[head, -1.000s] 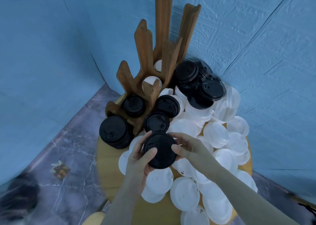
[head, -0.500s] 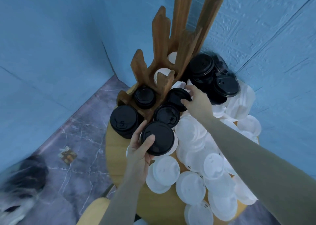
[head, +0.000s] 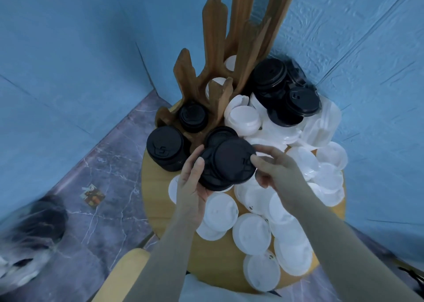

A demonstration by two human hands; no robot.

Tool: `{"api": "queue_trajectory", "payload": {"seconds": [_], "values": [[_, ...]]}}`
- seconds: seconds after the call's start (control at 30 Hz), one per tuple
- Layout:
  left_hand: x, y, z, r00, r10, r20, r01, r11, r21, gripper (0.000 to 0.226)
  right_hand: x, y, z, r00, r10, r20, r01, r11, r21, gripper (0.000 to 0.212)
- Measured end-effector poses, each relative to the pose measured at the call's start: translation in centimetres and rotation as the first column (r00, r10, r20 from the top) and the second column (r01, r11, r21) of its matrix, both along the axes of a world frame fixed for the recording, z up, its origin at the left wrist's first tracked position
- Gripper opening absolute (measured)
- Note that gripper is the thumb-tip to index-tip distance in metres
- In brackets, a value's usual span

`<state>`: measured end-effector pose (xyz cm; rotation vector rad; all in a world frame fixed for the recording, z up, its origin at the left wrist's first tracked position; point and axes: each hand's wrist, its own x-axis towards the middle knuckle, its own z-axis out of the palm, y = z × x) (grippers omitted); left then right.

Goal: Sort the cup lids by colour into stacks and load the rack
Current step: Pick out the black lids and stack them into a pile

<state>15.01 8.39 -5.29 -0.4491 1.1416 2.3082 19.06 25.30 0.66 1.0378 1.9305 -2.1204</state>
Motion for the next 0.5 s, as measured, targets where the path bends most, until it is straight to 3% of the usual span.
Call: {"api": "queue_trajectory", "payload": {"seconds": [0.13, 0.23, 0.37, 0.5], "values": [[1.3, 0.1, 0.2, 1.0, -0.003, -0.026, 0.003, 1.0, -0.014, 0.053, 1.5, -1.7, -0.7, 1.0, -0.007, 0.008, 0.005, 0.975, 0.221, 0.02], [2.0, -0.5, 0.0, 0.999, 0.021, -0.047, -0.023, 0.999, -0.034, 0.049, 2.4, -2.6, -0.8, 0.998, 0.061, 0.003, -0.059, 0.954, 0.294, 0.018], [2.7, -1.5, 0.3, 0.998, 0.047, -0.049, -0.049, 0.998, -0.042, 0.045, 3.3, -3.6, -0.7, 0.998, 0.058, -0.025, -0.05, 0.971, 0.233, 0.015], [3.0, -2.2, 0.6, 0.998, 0.011, -0.07, -0.016, 0.998, -0.068, 0.051, 3.6, -4.4, -0.6, 0.998, -0.047, -0.031, 0.049, 0.997, 0.062, 0.017]]}}
